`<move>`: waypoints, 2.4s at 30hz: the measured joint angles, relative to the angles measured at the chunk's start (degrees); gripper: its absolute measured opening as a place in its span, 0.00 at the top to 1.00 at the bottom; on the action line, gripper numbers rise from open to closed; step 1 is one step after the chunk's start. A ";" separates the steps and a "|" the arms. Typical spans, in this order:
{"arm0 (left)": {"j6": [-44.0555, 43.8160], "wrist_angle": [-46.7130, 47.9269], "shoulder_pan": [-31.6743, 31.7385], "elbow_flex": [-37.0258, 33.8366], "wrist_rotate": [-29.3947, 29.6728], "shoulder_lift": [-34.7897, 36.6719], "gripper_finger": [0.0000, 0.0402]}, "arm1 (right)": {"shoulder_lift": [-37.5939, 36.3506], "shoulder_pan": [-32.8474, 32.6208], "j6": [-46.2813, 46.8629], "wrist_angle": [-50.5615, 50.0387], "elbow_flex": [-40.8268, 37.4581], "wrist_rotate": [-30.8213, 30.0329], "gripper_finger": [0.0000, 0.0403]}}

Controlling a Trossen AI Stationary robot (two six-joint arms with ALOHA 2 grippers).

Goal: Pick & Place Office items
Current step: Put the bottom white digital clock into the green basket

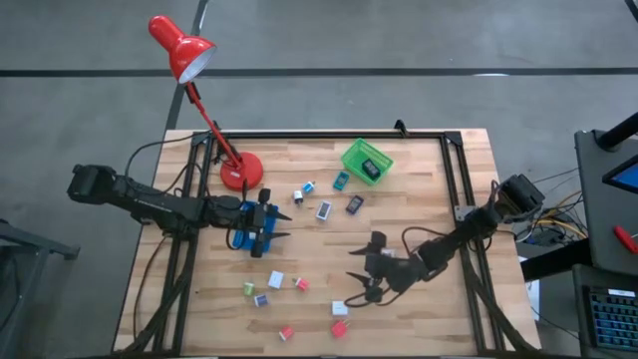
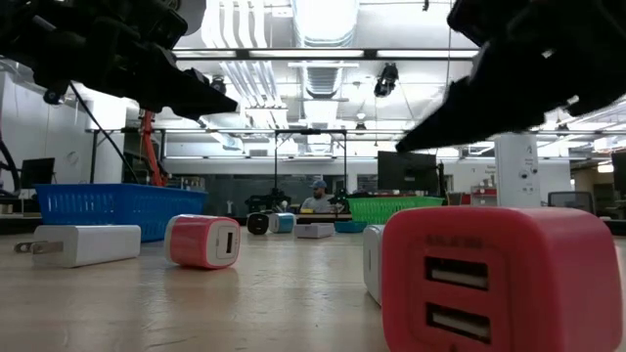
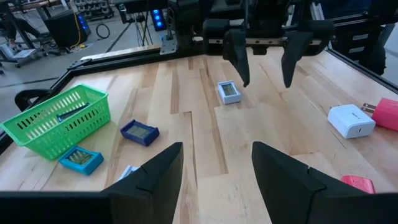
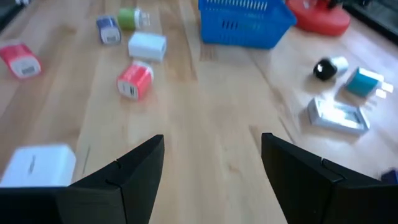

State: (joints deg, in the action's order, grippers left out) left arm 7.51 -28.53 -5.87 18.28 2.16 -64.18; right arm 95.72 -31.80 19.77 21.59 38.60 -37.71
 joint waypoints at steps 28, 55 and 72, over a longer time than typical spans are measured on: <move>0.00 0.04 -0.02 0.00 -0.01 0.00 0.51 | -6.97 -0.21 15.72 -32.75 1.48 6.60 0.35; 0.01 -0.17 -0.01 0.00 -0.01 0.02 0.51 | -18.00 4.18 16.35 -50.39 2.64 18.41 0.35; 0.20 -0.15 -0.02 0.00 -0.01 0.02 0.51 | -8.69 6.37 12.98 -57.27 9.30 25.30 0.35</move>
State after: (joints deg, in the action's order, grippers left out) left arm 7.71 -28.69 -5.89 18.28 2.15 -64.16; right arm 87.04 -25.43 32.75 -35.68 47.89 -12.41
